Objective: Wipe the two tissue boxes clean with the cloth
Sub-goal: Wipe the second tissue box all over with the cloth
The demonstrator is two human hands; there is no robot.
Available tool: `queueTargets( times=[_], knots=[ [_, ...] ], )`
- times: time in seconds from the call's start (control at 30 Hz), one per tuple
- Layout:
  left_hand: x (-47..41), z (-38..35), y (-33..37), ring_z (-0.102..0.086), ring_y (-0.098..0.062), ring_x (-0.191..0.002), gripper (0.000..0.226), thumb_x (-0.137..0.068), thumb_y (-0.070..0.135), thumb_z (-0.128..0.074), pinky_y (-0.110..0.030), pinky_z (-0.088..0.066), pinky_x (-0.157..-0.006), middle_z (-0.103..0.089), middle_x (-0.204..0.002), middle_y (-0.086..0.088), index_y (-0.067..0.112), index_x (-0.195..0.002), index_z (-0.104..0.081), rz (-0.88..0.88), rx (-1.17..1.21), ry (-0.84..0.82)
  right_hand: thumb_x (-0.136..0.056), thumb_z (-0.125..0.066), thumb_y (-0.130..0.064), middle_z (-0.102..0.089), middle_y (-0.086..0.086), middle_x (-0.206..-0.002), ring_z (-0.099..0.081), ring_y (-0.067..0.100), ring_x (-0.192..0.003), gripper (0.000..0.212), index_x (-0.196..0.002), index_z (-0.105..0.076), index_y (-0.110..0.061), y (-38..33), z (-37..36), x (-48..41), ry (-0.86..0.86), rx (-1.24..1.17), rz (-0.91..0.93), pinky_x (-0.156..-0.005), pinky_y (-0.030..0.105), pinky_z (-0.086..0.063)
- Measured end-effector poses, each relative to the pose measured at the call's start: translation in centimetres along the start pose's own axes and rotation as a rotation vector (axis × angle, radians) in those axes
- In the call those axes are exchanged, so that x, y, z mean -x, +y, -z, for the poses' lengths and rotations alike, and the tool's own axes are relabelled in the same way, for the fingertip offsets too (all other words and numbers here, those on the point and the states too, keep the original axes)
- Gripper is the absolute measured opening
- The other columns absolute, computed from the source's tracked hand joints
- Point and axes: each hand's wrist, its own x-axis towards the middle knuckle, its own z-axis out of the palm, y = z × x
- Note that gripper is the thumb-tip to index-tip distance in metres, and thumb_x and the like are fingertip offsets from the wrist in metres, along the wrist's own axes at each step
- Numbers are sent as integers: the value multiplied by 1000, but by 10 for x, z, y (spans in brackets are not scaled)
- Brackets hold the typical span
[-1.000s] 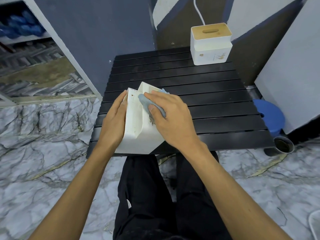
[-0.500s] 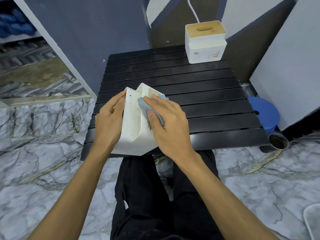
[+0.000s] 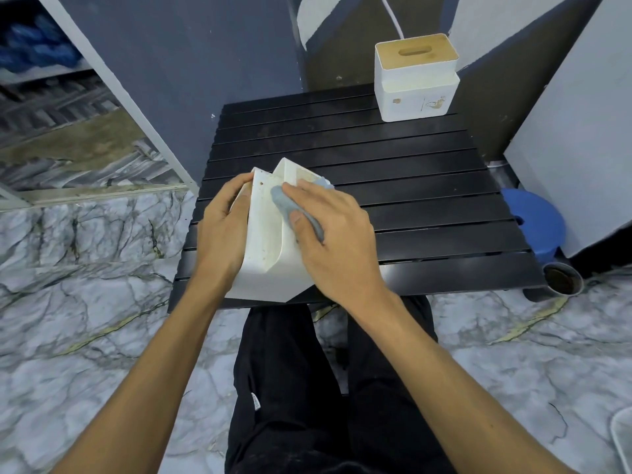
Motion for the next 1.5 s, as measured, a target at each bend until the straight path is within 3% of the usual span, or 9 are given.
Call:
queueTargets(
  times=[0.13,0.33,0.57,0.87,1.03,1.17,1.27,1.37,1.5],
  knots=[
    [1,3,0,-65,1,-85,25,-103,30,-47,-21,-51,-73,-70,-102,22,44,-111,-67,-16,-7,-35,-96,-52,-26,-63,-3,-131,-54,19,-121,33,-126,-66,-25,3,-2,-16,-21,15,18,-100,31,-37],
    [-1,1,0,-64,0,-99,24,-102,35,-49,-24,-49,-82,-67,-110,27,48,-112,-67,-19,-36,-58,-100,-48,-24,-61,-5,-135,-49,13,-126,34,-131,-62,-26,19,-2,-20,24,-66,-141,-107,31,-34],
    [0,4,-1,-64,3,-89,27,-104,29,-45,-17,-49,-73,-68,-110,21,38,-121,-64,-37,-17,-60,-98,-46,-28,-62,-5,-132,-53,18,-124,35,-128,-65,-25,8,-6,-14,18,-14,-31,-104,41,-40],
    [-1,0,-1,-63,-2,-103,24,-102,37,-48,-23,-46,-80,-66,-113,27,45,-117,-65,-29,-39,-70,-99,-45,-27,-61,-9,-133,-49,12,-126,36,-130,-62,-27,24,-5,-18,67,-94,-191,-106,32,-35],
    [0,-1,1,-62,0,-102,25,-103,37,-46,-22,-47,-81,-65,-111,29,45,-119,-64,-42,-75,-96,-97,-48,-27,-61,-6,-133,-51,17,-125,35,-128,-64,-25,13,-4,-7,79,-47,-56,-105,35,-36],
    [1,-2,2,-63,-1,-106,23,-102,43,-47,-28,-49,-90,-66,-112,30,50,-116,-64,-47,-96,-122,-99,-47,-22,-63,-12,-129,-52,8,-121,34,-129,-64,-27,20,0,-37,32,-105,-143,-103,29,-36],
    [1,-3,2,-63,0,-105,23,-101,43,-48,-28,-49,-89,-66,-111,31,50,-117,-64,-52,-101,-127,-101,-45,-18,-64,-22,-108,-52,-3,-101,34,-124,-66,-29,28,8,-47,-8,-186,-224,-97,24,-43],
    [1,-3,2,-63,0,-103,24,-101,42,-48,-26,-47,-84,-65,-110,33,49,-117,-64,-49,-102,-116,-100,-44,-22,-61,-25,-117,-49,-8,-108,35,-128,-64,-29,29,8,-30,11,-177,-254,-96,12,-35],
    [1,0,0,-62,-3,-108,25,-102,38,-48,-29,-49,-91,-65,-115,29,47,-117,-65,-41,-84,-110,-99,-44,-28,-59,-7,-136,-48,15,-127,37,-132,-61,-26,21,-2,-4,83,-4,-130,-104,31,-33]
  ],
)
